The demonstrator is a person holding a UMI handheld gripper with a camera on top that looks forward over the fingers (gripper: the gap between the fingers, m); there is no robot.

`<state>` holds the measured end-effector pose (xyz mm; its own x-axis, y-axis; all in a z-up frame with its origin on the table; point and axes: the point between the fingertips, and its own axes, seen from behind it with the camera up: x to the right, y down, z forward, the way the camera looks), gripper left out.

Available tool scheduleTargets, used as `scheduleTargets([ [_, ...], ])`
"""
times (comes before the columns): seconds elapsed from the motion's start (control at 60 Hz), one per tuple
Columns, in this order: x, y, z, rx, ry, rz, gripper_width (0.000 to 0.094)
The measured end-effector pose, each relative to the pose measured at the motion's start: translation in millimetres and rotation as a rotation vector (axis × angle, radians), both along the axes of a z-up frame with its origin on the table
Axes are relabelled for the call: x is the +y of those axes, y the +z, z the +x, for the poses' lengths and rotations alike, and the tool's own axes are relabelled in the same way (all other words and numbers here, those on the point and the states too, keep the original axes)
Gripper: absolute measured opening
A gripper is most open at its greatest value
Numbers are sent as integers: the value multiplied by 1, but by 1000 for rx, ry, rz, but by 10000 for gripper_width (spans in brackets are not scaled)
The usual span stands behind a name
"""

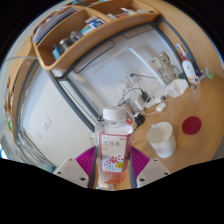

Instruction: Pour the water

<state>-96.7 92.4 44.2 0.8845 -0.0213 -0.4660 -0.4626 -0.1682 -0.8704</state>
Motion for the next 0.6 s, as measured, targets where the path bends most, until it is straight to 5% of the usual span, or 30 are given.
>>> scheduleTargets([
  [0.233,19,33,-5,619,39,21,493],
  [0.6,41,31,21,1249,-69,30,492],
])
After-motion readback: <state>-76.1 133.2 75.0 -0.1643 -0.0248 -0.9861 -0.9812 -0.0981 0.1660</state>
